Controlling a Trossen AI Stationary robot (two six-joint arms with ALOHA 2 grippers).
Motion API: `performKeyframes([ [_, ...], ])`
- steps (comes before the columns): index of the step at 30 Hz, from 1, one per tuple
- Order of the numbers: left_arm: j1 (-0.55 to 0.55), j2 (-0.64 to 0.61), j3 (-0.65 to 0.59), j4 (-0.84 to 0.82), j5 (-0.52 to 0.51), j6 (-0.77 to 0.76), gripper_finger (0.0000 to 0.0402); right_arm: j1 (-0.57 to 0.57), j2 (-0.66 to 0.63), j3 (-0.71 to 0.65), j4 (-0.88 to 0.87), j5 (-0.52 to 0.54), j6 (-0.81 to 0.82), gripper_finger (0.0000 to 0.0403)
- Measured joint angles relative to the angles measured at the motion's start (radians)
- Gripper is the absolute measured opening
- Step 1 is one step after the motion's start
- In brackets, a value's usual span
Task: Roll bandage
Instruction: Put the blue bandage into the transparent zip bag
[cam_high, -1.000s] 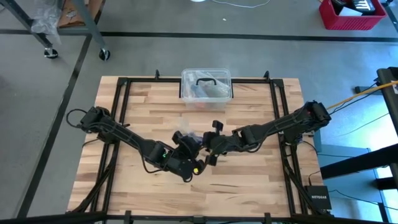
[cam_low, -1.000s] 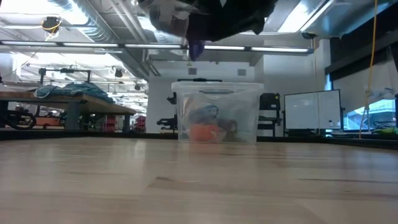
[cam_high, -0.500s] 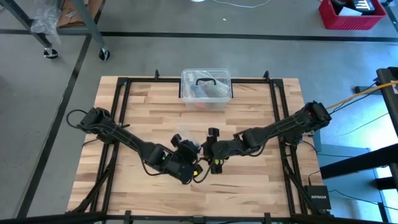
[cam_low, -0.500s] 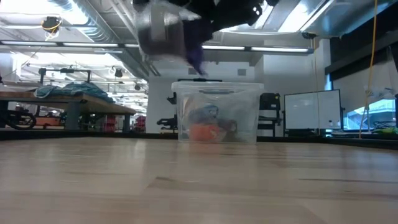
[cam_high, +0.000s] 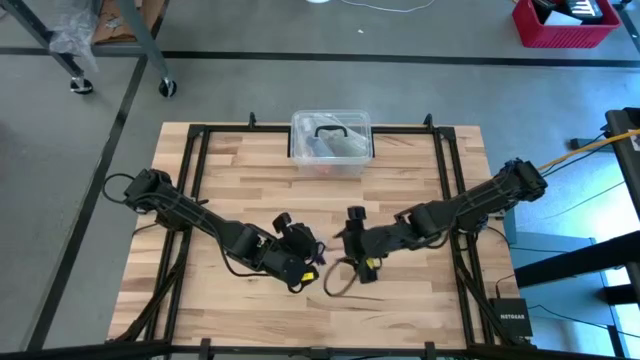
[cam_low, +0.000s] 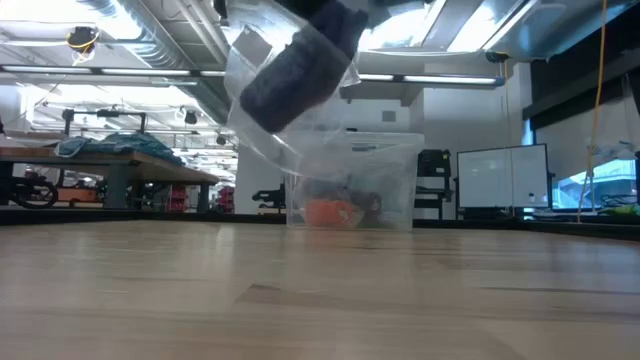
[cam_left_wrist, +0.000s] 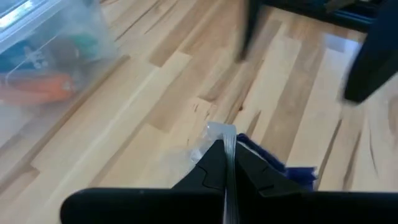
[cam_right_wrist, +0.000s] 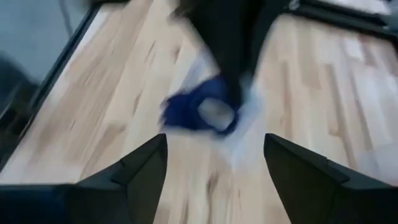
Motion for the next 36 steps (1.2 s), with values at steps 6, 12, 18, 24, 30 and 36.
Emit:
performKeyframes([
  [6,-0.012,0.0,0.0,-0.029,0.007,-0.022,0.0001,0.067,-0.047,-0.004,-0.243,0.001,-0.002,0.0269],
  [12,-0.014,0.0,0.0,-0.021,0.01,-0.006,0.0001,0.093,-0.089,-0.208,0.027,0.042,-0.018,0.0269],
  [18,-0.016,0.0,0.0,-0.019,0.008,-0.004,0.0001,0.059,-0.081,-0.481,0.618,0.039,-0.104,0.0269],
  [24,-0.017,0.0,0.0,-0.017,0.008,-0.001,0.0001,0.003,-0.081,-0.561,0.757,0.01,-0.05,0.0269],
  [30,-0.018,0.0,0.0,0.017,0.007,0.059,0.0001,-0.002,-0.081,-0.56,0.765,-0.015,0.002,0.0269],
  [36,-0.028,0.0,0.0,0.044,0.007,0.078,0.0001,0.001,-0.081,-0.56,0.774,-0.074,-0.052,0.0269],
])
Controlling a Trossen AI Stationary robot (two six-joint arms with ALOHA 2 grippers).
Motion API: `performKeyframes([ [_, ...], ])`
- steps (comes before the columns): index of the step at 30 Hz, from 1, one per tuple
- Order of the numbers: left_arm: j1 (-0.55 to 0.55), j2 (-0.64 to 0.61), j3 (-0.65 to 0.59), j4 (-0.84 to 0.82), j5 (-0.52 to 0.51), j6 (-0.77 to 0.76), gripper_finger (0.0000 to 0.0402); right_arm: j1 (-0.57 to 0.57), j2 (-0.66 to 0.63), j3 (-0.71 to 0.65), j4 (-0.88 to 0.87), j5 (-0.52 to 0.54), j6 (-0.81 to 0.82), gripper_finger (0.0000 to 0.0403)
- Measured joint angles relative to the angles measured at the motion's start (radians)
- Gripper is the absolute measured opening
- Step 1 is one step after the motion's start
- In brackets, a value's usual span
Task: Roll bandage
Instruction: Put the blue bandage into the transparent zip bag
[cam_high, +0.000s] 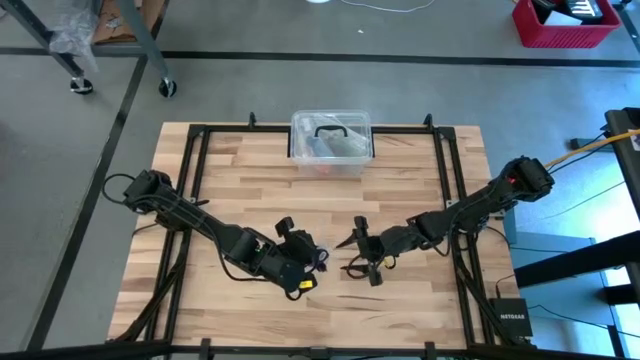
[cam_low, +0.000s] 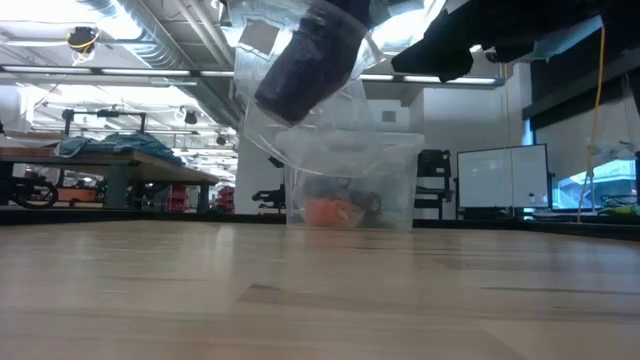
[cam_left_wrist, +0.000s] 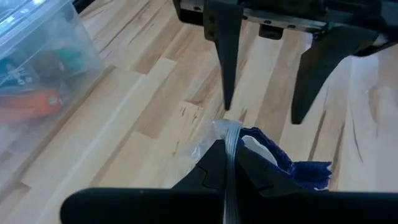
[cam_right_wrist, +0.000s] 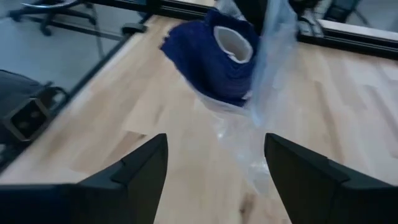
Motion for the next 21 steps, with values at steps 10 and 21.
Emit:
performKeyframes([
  [10,-0.004,0.0,0.0,0.009,-0.008,0.064,0.0001,-0.001,0.0,0.0,-0.003,-0.027,-0.007,0.0201],
  [21,-0.029,0.0,0.0,0.013,-0.058,0.077,0.0001,0.0,0.0,0.0,-0.013,-0.046,-0.02,0.0141],
])
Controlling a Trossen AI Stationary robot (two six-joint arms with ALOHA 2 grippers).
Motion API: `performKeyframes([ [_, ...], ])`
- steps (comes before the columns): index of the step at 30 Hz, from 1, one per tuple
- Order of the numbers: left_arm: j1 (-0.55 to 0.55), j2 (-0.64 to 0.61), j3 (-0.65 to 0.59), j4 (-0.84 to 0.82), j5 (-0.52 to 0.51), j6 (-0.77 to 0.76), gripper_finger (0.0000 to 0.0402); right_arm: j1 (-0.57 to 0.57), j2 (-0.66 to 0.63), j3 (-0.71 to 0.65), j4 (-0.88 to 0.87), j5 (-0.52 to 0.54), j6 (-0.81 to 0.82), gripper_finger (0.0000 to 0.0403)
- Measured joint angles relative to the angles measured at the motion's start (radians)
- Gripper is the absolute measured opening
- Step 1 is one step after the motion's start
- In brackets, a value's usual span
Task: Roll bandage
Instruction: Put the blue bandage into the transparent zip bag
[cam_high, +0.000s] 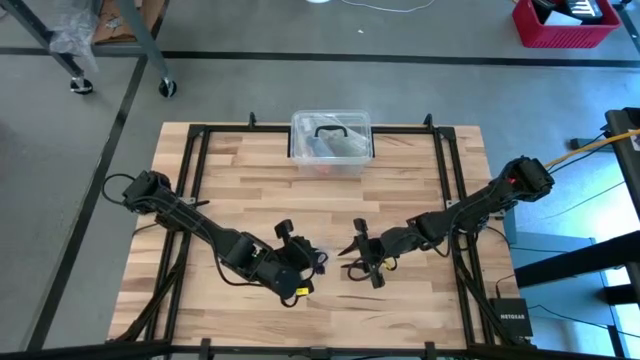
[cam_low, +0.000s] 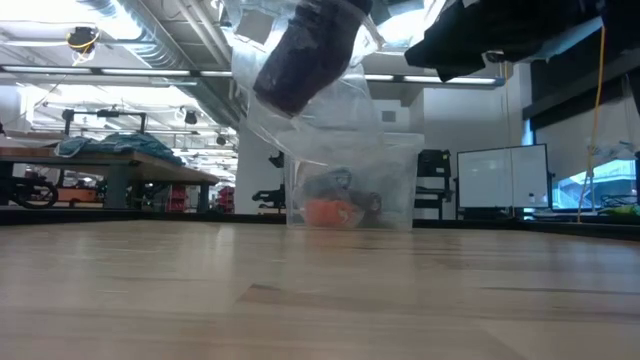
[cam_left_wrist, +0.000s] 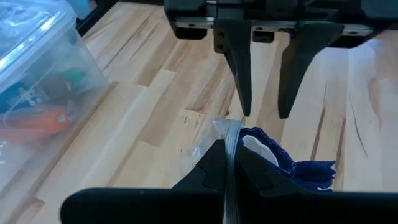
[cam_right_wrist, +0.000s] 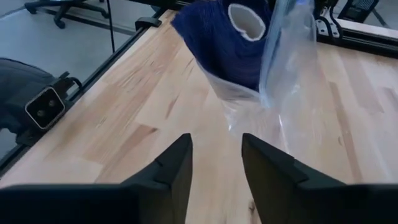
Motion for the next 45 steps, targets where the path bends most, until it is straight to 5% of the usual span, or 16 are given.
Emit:
performKeyframes([
  [12,0.005,0.001,0.0,0.058,-0.002,0.002,0.0001,-0.001,0.002,0.001,0.053,0.135,-0.038,0.0137],
  [22,0.011,0.001,0.0,0.076,-0.002,0.002,0.0001,0.023,0.002,0.001,0.154,0.102,-0.141,0.0133],
  [32,0.014,0.001,0.0,0.081,-0.001,0.001,0.0001,0.019,0.026,0.001,0.122,0.156,-0.164,0.0007],
  [45,0.008,0.001,0.0,0.072,-0.001,0.001,0.0001,0.02,0.032,0.056,-0.013,0.18,-0.121,0.0026],
])
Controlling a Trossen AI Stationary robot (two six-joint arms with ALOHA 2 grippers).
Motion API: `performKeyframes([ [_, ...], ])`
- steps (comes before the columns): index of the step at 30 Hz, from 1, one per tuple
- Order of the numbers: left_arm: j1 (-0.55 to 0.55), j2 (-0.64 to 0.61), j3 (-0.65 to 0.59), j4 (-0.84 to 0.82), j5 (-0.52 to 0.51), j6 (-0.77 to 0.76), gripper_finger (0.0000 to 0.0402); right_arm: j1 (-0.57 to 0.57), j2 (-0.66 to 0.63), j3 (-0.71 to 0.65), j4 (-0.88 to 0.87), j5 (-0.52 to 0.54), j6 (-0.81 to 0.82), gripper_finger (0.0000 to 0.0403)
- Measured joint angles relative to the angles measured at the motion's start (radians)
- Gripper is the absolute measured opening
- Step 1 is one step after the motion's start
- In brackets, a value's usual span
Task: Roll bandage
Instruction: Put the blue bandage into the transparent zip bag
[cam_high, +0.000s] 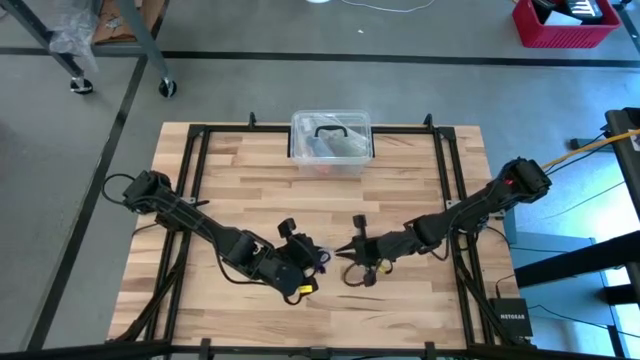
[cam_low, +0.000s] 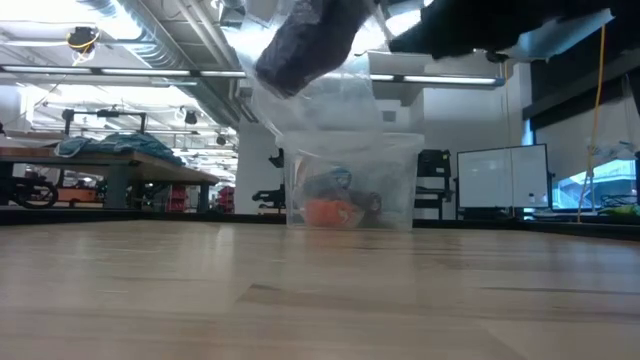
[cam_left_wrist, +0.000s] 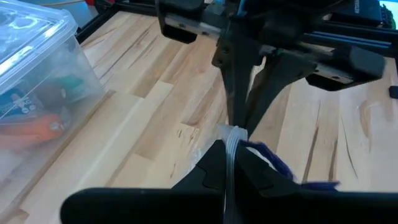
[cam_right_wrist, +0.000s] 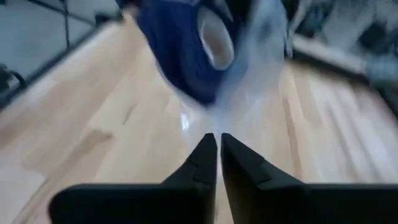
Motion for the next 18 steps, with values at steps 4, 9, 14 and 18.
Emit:
performKeyframes([
  [4,-0.01,0.0,0.0,0.0,0.001,0.0,0.0001,-0.001,0.0,0.052,-0.242,0.061,0.164,0.006],
  [9,-0.01,0.0,0.0,0.001,0.003,0.0,0.0001,-0.001,0.0,0.057,-0.286,0.072,0.16,0.0127],
  [14,-0.009,0.0,0.0,0.013,0.003,0.009,0.0001,-0.001,0.005,-0.023,-0.032,0.029,0.053,0.0166],
  [18,-0.009,0.0,0.0,0.034,0.003,0.024,0.0001,-0.001,0.005,-0.093,0.203,0.056,0.007,0.017],
])
